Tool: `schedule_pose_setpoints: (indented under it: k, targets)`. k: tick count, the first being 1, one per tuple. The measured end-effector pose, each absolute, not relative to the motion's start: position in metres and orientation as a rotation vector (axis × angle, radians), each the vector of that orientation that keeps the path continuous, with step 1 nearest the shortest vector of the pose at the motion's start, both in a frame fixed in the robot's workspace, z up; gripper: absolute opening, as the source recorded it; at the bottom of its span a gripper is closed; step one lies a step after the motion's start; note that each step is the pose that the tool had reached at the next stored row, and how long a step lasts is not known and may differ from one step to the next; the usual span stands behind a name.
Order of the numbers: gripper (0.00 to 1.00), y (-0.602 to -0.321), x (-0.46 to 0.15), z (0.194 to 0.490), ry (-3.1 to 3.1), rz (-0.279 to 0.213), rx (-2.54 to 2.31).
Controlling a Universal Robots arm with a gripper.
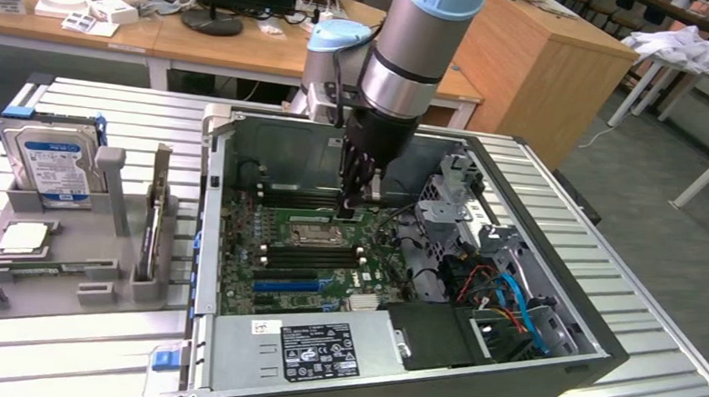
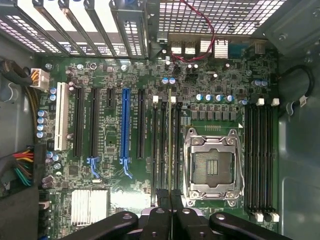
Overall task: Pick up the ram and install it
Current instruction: 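Insert the ram into the slot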
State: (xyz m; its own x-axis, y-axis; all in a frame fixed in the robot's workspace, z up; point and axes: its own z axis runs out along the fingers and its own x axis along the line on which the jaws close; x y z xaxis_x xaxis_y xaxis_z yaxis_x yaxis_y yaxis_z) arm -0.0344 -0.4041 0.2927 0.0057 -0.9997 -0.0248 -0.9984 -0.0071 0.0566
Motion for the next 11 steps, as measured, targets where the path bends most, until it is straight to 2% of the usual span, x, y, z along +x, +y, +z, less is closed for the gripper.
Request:
schedule_pose_setpoints:
  k: [11]
  targets:
    - [0.12, -0.4137, -0.0344, 0.2927, -2.197, -0.090, 2.212]
